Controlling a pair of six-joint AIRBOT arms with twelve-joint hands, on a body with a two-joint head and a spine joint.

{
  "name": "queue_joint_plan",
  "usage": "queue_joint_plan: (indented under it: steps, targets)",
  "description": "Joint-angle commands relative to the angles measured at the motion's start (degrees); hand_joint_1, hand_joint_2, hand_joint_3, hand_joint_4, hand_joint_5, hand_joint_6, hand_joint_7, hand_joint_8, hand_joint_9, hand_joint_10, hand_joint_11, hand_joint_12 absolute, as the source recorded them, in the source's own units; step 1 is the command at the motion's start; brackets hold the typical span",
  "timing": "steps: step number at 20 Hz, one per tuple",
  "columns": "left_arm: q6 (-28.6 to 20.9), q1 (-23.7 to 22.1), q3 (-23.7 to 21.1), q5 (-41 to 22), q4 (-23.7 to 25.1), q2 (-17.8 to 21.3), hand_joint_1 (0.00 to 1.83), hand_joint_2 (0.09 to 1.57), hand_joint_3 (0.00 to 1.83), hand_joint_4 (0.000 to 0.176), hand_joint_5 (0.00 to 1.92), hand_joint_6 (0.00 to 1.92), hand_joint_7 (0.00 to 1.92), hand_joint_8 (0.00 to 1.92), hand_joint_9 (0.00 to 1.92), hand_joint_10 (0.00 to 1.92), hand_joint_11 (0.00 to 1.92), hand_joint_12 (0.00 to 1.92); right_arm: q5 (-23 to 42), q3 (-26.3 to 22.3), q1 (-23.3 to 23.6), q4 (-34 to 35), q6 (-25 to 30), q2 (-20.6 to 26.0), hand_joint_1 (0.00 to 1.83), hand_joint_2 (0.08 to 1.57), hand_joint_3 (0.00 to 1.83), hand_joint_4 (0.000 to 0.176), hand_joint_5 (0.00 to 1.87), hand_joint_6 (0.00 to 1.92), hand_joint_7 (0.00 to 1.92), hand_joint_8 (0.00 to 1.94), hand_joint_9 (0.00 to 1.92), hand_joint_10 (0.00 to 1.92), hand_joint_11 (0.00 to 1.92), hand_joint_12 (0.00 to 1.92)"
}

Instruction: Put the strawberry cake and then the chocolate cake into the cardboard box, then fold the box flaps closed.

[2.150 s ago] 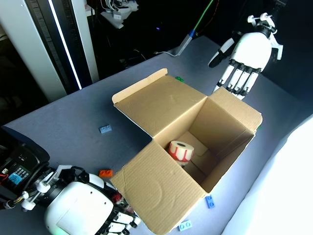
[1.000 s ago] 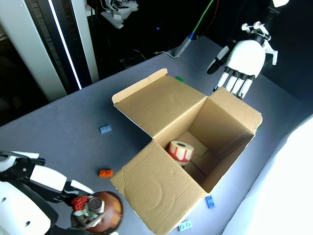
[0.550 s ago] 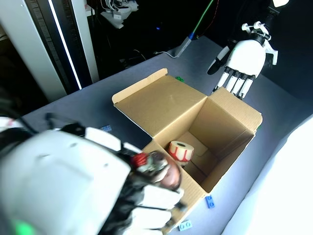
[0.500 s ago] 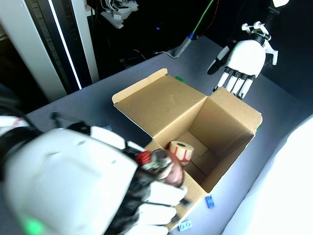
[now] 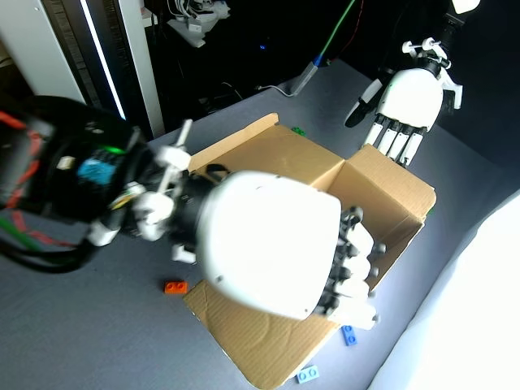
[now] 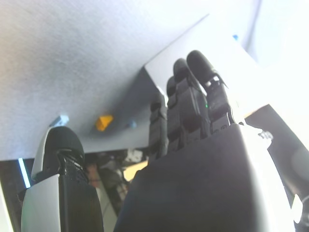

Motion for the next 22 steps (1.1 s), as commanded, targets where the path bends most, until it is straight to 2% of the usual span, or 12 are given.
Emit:
queue_joint_plan:
  steps: [1, 5, 7, 10, 11, 12, 13, 14, 15, 17, 21, 22]
  targets:
    - [0.2, -0.2, 0.1, -0.4, -4.6, 0.4, 0.51, 1.05, 0.00, 0.080, 0.20, 0.00, 0.23, 0.00, 0.32, 0.00, 0.00, 1.08, 6.1, 0.6, 0.2, -1.1, 0.3, 0.2, 1.19, 1.18, 0.00, 0.000, 0.92, 1.04, 0.80, 1.32, 0.64, 1.22, 0.39, 1.82]
    - [0.3, -0.2, 0.1, -0.3, -4.6, 0.4, 0.49, 1.06, 0.00, 0.080, 0.20, 0.00, 0.23, 0.00, 0.32, 0.00, 0.00, 1.08, 5.8, 0.9, -1.3, -3.8, 0.3, -1.2, 1.19, 1.17, 0.00, 0.006, 0.93, 1.04, 0.83, 1.28, 0.66, 1.18, 0.37, 1.78]
    - [0.8, -0.2, 0.1, 0.2, -4.6, 0.4, 0.48, 1.06, 0.00, 0.085, 0.18, 0.00, 0.23, 0.00, 0.32, 0.00, 0.00, 1.10, 5.7, 0.9, -1.5, -3.9, 0.3, -1.5, 1.20, 1.16, 0.00, 0.000, 0.95, 1.00, 0.84, 1.28, 0.66, 1.21, 0.39, 1.80]
    - [1.3, -0.2, 0.1, 0.7, -4.6, 0.4, 0.51, 1.06, 0.00, 0.081, 0.18, 0.00, 0.21, 0.00, 0.30, 0.00, 0.00, 1.06, 5.8, 0.9, -1.6, -4.5, 0.2, -1.6, 1.21, 1.16, 0.00, 0.000, 0.94, 0.96, 0.86, 1.30, 0.64, 1.25, 0.40, 1.83]
    - [1.4, -0.2, 0.0, 0.7, -4.6, 0.4, 0.51, 1.06, 0.00, 0.080, 0.18, 0.00, 0.22, 0.00, 0.31, 0.00, 0.00, 1.07, 5.8, 0.9, -1.6, -4.5, 0.2, -1.5, 1.12, 1.19, 0.00, 0.000, 0.84, 1.17, 0.76, 0.80, 0.65, 1.10, 0.37, 1.75]
    - [1.4, -0.2, 0.0, 0.8, -4.6, 0.4, 0.50, 1.06, 0.00, 0.082, 0.17, 0.00, 0.21, 0.00, 0.30, 0.00, 0.00, 1.06, 5.8, 0.9, -1.7, -4.5, 0.2, -1.5, 1.06, 1.16, 0.00, 0.000, 0.64, 0.65, 0.74, 0.46, 0.64, 0.90, 0.30, 1.65]
    - [1.4, -0.1, 0.0, 0.8, -4.6, 0.4, 0.52, 1.05, 0.00, 0.080, 0.18, 0.00, 0.22, 0.00, 0.31, 0.00, 0.00, 1.06, 5.8, 0.9, -1.7, -4.5, 0.3, -1.5, 0.90, 1.14, 0.00, 0.000, 0.53, 0.32, 0.68, 0.18, 0.60, 0.63, 0.22, 1.50]
    - [1.4, -0.1, 0.0, 0.9, -4.6, 0.4, 0.48, 1.05, 0.00, 0.082, 0.17, 0.00, 0.21, 0.00, 0.31, 0.00, 0.00, 1.06, 5.8, 0.9, -1.7, -4.5, 0.3, -1.5, 0.70, 1.13, 0.00, 0.000, 0.43, 0.12, 0.57, 0.05, 0.55, 0.34, 0.11, 1.37]
    - [1.4, -0.1, 0.0, 1.0, -4.6, 0.4, 0.48, 1.05, 0.00, 0.086, 0.17, 0.00, 0.22, 0.00, 0.31, 0.00, 0.00, 1.07, 5.7, 0.9, -1.7, -4.5, 0.3, -1.4, 0.59, 1.12, 0.00, 0.000, 0.35, 0.03, 0.48, 0.01, 0.52, 0.16, 0.06, 1.29]
    - [1.4, 0.0, 0.0, 1.1, -4.6, 0.4, 0.48, 1.05, 0.00, 0.086, 0.18, 0.00, 0.21, 0.00, 0.30, 0.00, 0.00, 1.05, 5.7, 0.9, -1.6, -4.6, 0.3, -1.3, 0.44, 1.07, 0.00, 0.000, 0.19, 0.00, 0.28, 0.00, 0.35, 0.03, 0.00, 1.05]
    - [1.5, 0.1, 0.0, 1.3, -4.6, 0.4, 0.47, 1.05, 0.00, 0.089, 0.17, 0.00, 0.21, 0.00, 0.31, 0.00, 0.00, 1.05, 5.2, 0.9, -1.4, -4.6, 0.2, -0.8, 0.34, 1.01, 0.00, 0.001, 0.07, 0.00, 0.12, 0.00, 0.17, 0.00, 0.00, 0.63]
    - [1.7, 0.2, 0.0, 1.7, -4.6, 0.4, 0.46, 1.05, 0.00, 0.086, 0.17, 0.00, 0.21, 0.00, 0.30, 0.00, 0.00, 1.06, 5.1, 0.9, -1.2, -4.6, 0.2, -0.4, 0.35, 0.99, 0.00, 0.008, 0.05, 0.00, 0.09, 0.00, 0.14, 0.00, 0.00, 0.53]
